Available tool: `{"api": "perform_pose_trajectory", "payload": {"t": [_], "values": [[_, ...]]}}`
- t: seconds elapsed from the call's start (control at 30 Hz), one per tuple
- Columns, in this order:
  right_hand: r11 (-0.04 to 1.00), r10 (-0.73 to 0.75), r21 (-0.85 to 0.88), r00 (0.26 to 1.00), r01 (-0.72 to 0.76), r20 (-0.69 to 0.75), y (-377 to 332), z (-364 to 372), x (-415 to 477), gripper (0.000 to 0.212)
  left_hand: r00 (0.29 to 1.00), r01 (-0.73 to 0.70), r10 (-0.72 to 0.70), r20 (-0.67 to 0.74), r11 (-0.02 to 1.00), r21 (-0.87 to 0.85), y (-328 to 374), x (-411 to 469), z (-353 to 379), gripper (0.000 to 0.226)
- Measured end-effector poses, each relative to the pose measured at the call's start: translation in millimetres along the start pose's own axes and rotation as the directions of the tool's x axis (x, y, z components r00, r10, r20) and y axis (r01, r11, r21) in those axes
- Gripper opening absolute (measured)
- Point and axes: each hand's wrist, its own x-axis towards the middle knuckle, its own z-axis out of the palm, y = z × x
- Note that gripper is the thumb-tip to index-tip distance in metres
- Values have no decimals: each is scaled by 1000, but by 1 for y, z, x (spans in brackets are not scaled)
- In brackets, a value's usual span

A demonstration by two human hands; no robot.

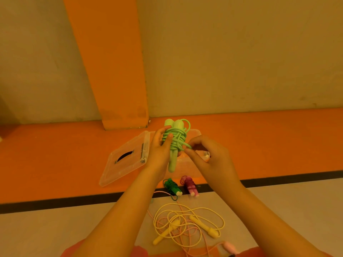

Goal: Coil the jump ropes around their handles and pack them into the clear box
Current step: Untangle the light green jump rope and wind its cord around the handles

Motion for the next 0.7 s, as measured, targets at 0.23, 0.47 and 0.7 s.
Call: {"api": "perform_pose_trajectory", "payload": {"t": [0.23,0.47,0.7], "values": [[985,82,150,997,-79,-10,3,-10,3,5,999,49,-48,6,993,-111,7,-4,-3,25],[864,193,473,981,-173,5,1,-24,13,12,991,-40,27,132,994,98,8,-17,-4,37],[573,212,775,962,-267,175,-5,-25,16,10,972,-91,35,231,968,235,5,-35,5,22]]}}
